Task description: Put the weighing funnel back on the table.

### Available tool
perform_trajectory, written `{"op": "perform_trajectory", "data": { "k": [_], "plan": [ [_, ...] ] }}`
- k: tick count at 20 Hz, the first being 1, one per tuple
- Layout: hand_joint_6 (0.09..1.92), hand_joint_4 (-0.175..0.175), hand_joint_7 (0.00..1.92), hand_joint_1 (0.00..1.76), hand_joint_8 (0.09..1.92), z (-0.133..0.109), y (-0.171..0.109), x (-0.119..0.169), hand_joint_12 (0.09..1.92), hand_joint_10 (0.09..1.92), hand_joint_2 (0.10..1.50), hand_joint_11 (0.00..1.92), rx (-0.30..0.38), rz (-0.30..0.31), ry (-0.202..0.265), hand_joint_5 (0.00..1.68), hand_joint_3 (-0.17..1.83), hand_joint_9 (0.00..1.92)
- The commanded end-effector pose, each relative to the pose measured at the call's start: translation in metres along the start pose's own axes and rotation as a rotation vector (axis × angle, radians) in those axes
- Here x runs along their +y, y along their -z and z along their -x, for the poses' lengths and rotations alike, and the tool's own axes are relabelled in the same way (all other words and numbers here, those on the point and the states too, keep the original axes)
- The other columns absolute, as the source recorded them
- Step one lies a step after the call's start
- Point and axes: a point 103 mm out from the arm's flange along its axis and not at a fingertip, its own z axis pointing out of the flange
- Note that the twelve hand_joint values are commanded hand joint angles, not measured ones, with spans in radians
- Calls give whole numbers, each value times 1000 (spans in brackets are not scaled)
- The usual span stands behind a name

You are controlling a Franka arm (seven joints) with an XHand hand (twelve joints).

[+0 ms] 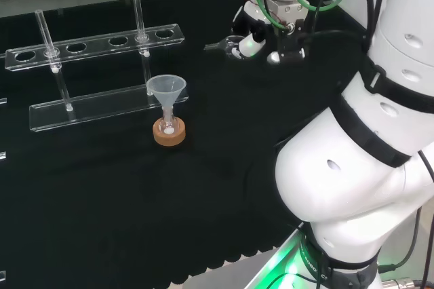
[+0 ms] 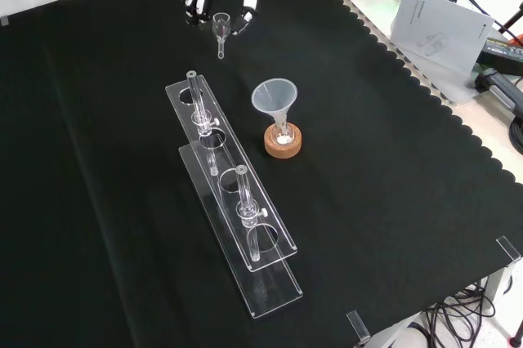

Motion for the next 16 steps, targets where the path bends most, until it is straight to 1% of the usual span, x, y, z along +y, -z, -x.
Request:
{"op": "perform_trajectory", "data": {
  "k": [1, 8, 16],
  "plan": [
    [570, 175, 732, 1123, 602, 33, -30, 43, 912, 157, 679, 981, 16, -25, 18, 1314, 583, 1139],
    [571, 175, 728, 1123, 601, 42, -55, 70, 912, 153, 680, 981, -7, -65, 34, 1313, 582, 1136],
    [572, 175, 726, 1123, 601, 47, -76, 88, 912, 151, 681, 979, 5, -100, 41, 1312, 581, 1136]
  ]
}}
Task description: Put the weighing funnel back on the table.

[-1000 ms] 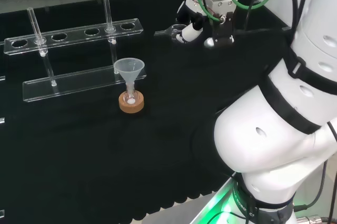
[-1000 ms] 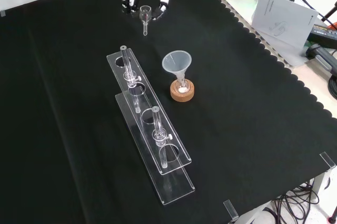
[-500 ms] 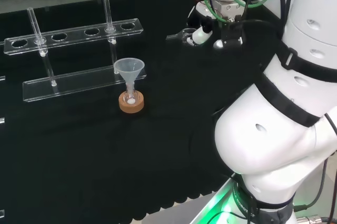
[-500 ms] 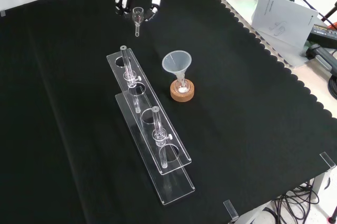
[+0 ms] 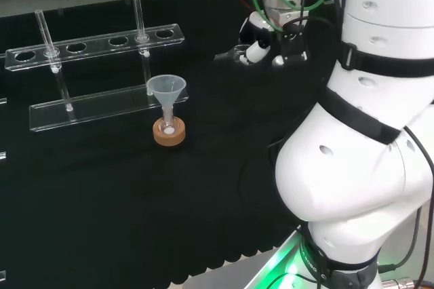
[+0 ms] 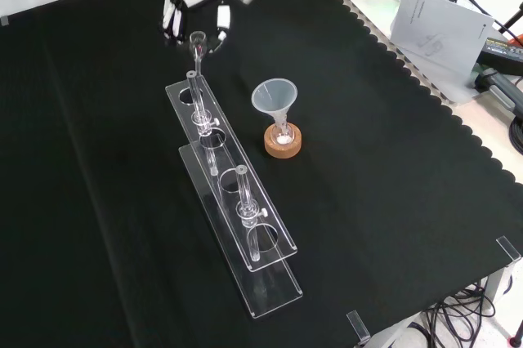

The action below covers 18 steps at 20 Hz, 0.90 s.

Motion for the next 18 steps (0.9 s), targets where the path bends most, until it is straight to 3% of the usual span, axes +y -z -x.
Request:
{"op": "perform_trajectory", "data": {
  "k": [1, 18],
  "plan": [
    [572, 175, 726, 1123, 602, 6, -28, 32, 912, 151, 681, 979, 30, -33, 27, 1312, 581, 1136],
    [576, 175, 723, 1122, 603, 10, -66, 49, 913, 147, 683, 976, 52, -96, 32, 1309, 579, 1137]
  ]
}}
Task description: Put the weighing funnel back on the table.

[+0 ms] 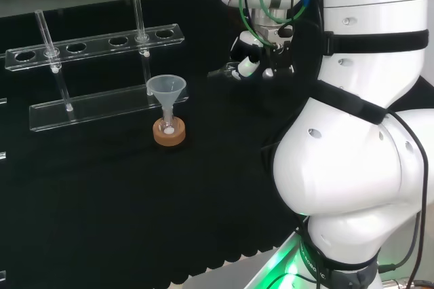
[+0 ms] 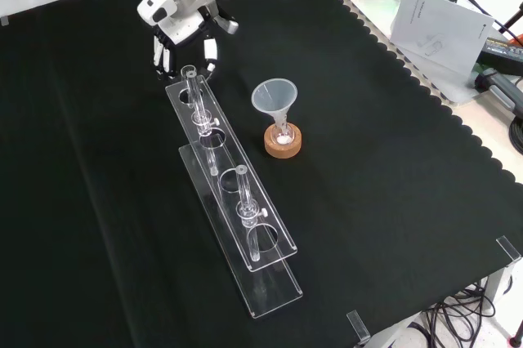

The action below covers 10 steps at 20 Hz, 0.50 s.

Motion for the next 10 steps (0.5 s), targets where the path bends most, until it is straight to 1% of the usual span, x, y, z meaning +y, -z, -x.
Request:
{"op": "perform_trajectory", "data": {
  "k": [1, 10],
  "plan": [
    [576, 175, 723, 1122, 604, 1, -9, 4, 913, 146, 683, 976, 7, -17, 5, 1309, 579, 1137],
    [577, 175, 722, 1122, 604, 1, -21, 9, 914, 144, 684, 973, 25, -31, 13, 1308, 578, 1137]
  ]
}}
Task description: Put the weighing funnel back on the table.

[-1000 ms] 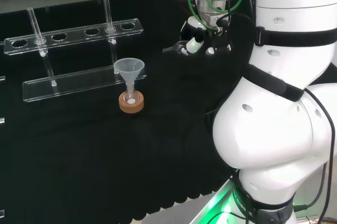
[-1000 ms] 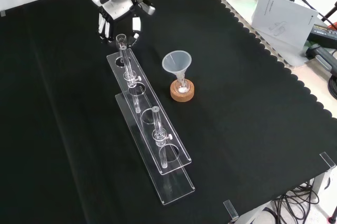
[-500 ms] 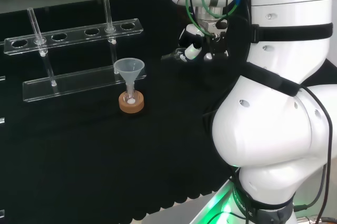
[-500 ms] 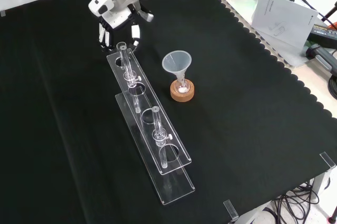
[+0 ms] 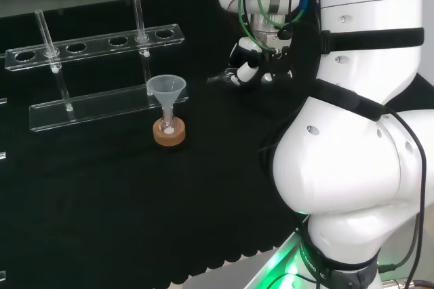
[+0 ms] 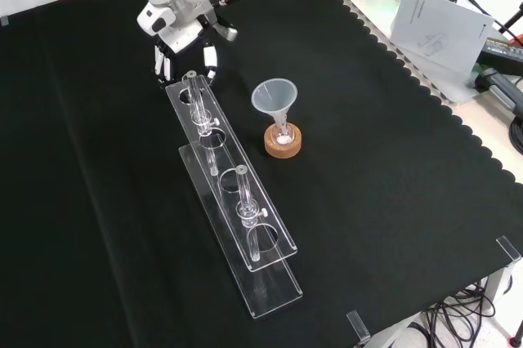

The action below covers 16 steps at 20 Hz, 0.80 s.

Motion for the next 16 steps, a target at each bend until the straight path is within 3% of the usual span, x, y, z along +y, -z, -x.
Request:
{"op": "perform_trajectory", "data": {
  "k": [1, 16],
  "plan": [
    [577, 175, 722, 1122, 605, -1, -4, 3, 914, 144, 684, 973, 5, -4, 5, 1308, 578, 1137],
    [579, 175, 720, 1122, 606, 3, -7, 12, 916, 141, 685, 971, -22, -21, 7, 1307, 577, 1139]
  ]
}}
